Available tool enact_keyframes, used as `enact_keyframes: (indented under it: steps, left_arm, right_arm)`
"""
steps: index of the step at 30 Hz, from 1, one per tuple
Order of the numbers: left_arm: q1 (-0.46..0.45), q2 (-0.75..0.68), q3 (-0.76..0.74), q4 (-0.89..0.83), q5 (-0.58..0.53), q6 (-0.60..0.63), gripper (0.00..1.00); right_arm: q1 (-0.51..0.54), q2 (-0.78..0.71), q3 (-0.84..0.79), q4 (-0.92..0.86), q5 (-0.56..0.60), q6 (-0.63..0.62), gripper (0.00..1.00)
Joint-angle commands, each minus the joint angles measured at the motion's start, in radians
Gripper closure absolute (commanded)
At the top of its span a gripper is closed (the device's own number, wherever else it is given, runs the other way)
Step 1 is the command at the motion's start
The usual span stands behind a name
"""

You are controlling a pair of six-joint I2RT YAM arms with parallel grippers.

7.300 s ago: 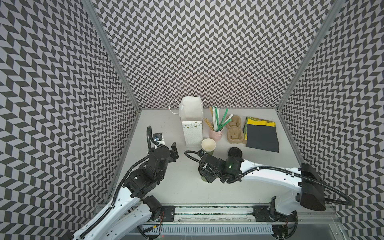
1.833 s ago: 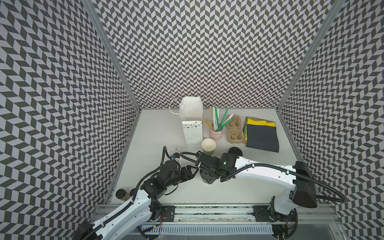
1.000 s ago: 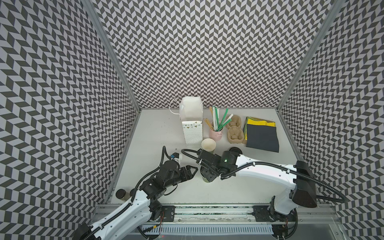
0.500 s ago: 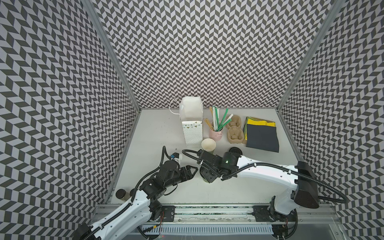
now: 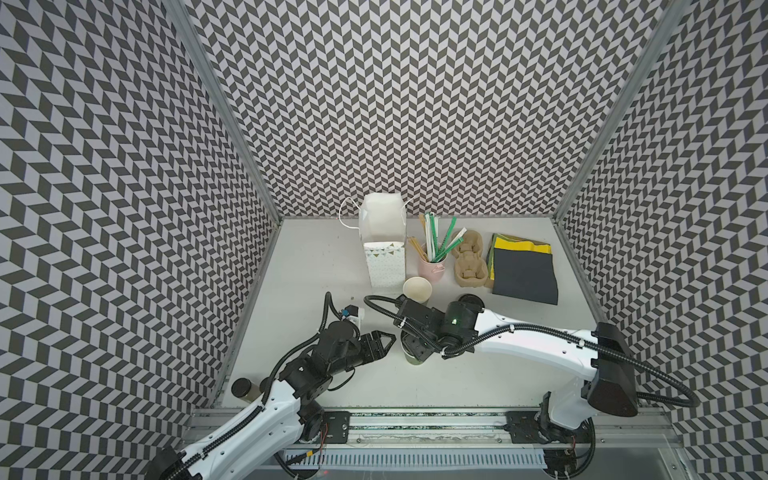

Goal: Pack the takeout coffee

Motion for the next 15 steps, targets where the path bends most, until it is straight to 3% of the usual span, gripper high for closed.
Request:
enact_keyframes:
  steps: [1, 15]
  left_arm:
    - [0.003, -0.010, -0.007, 0.016, -0.003, 0.004, 0.29]
    - [0.002, 0.006, -0.017, 0.038, 0.005, -0.001, 0.29]
  right_arm:
    - [-0.002, 0.001, -0.019, 0.020, -0.015, 0.006, 0.59]
    - [-0.002, 0.004, -0.020, 0.026, -0.024, 0.008, 0.59]
